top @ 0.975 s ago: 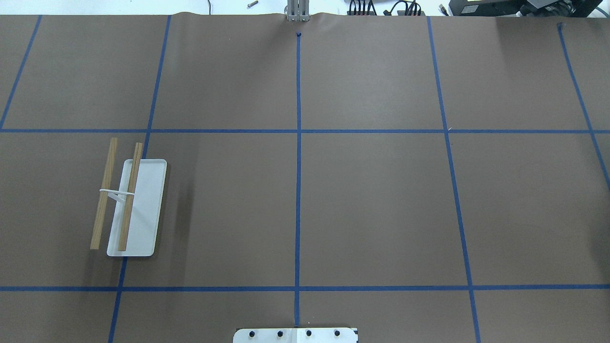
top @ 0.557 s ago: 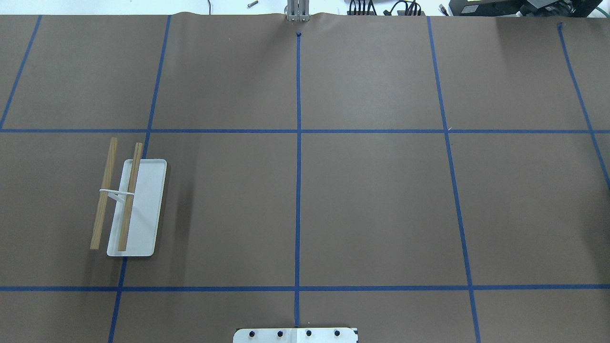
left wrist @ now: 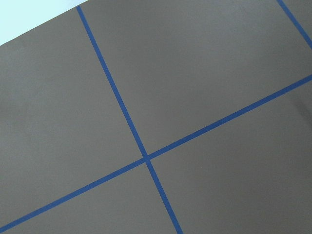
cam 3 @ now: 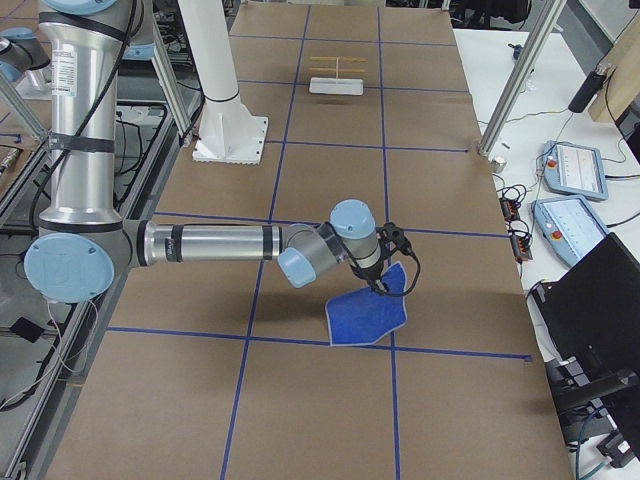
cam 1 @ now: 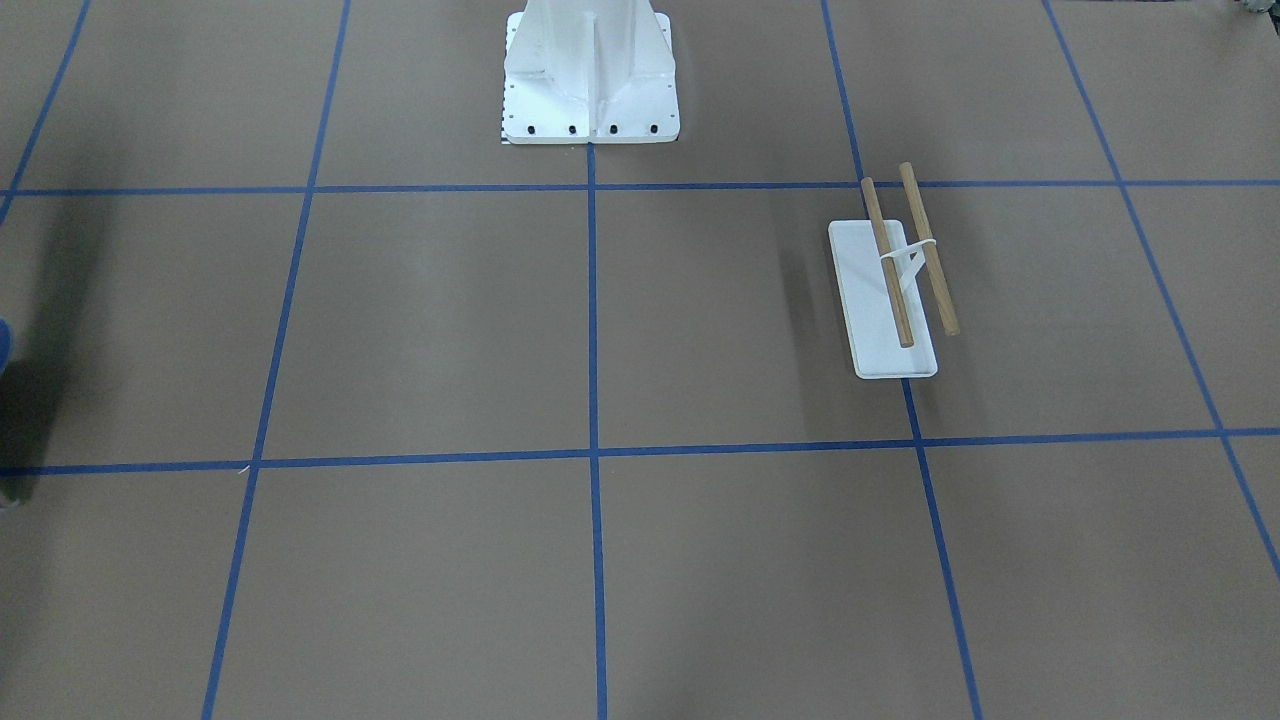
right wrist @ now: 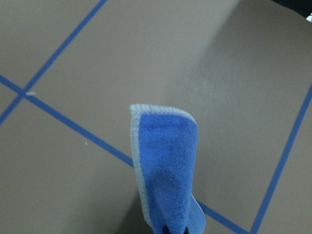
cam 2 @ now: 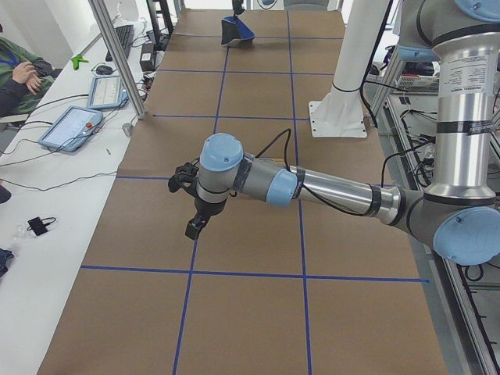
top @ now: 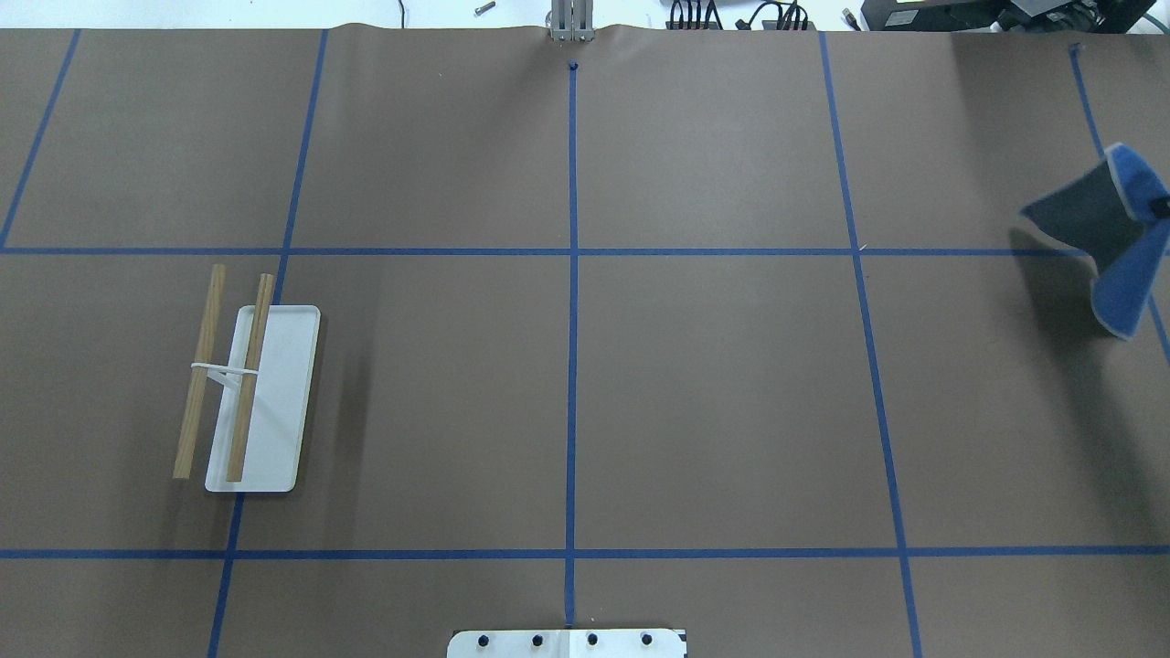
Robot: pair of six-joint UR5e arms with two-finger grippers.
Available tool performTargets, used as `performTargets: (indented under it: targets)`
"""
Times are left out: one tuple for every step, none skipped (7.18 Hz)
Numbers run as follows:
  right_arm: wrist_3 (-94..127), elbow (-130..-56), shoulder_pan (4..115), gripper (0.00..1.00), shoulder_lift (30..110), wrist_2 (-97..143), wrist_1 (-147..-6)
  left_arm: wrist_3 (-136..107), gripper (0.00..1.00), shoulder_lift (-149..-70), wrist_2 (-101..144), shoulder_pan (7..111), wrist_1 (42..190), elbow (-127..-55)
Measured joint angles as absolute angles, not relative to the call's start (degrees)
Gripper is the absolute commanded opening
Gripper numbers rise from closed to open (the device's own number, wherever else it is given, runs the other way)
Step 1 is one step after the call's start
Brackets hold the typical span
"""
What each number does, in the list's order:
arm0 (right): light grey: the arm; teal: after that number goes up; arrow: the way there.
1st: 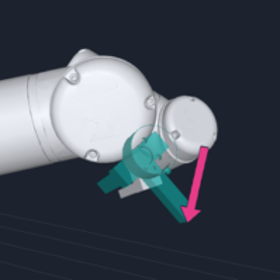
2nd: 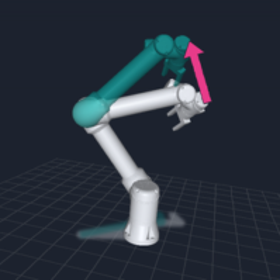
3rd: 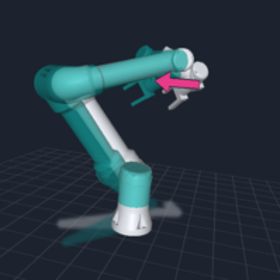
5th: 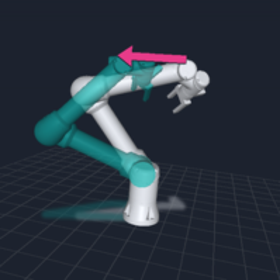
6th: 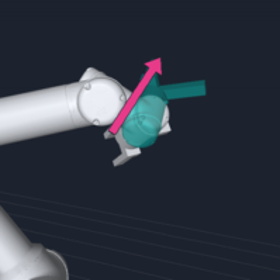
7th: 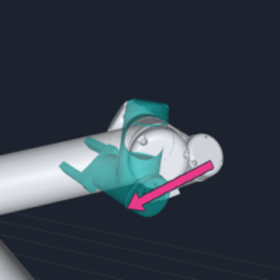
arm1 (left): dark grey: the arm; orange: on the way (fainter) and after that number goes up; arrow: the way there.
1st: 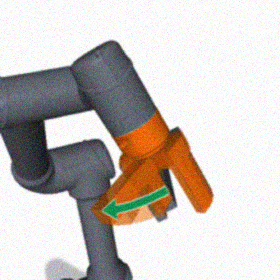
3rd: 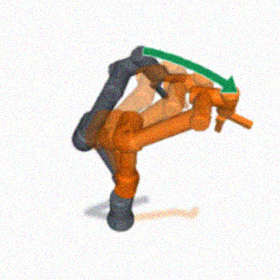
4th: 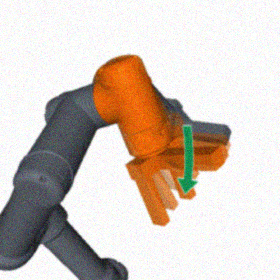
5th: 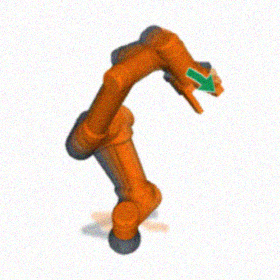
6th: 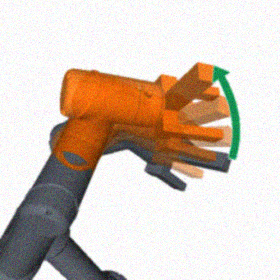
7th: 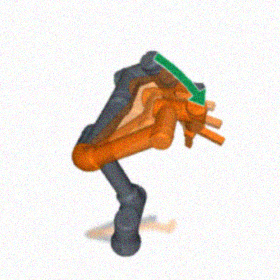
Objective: Hang towel on rack
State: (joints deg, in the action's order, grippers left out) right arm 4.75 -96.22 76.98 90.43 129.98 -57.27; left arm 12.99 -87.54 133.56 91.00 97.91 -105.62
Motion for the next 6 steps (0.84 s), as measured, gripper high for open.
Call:
performTargets:
  targets:
    - [8.02, -97.54, 76.17, 0.00, 87.68, 130.26, -57.32, 11.50, 0.98, -88.55, 133.90, 90.98, 97.91, -106.00]
    - [9.56, -98.65, 74.78, 0.00, 85.14, 130.41, -57.36, 7.64, 0.98, -90.30, 135.39, 90.91, 97.91, -106.40]
    - [10.45, -99.54, 73.02, 0.00, 82.60, 130.55, -57.47, 3.17, 0.98, -92.14, 138.23, 90.80, 97.91, -106.62]
    - [11.63, -100.48, 70.82, 0.00, 80.40, 130.57, -57.62, -1.46, 0.98, -93.94, 141.64, 90.61, 97.91, -106.67]
    - [14.88, -102.02, 68.22, 0.00, 78.63, 130.25, -57.77, -6.67, 0.98, -95.68, 145.12, 90.07, 98.18, -106.71]
    - [21.25, -104.09, 64.72, 0.00, 76.64, 128.27, -57.88, -13.40, 0.98, -97.07, 148.22, 88.64, 99.96, -106.71]
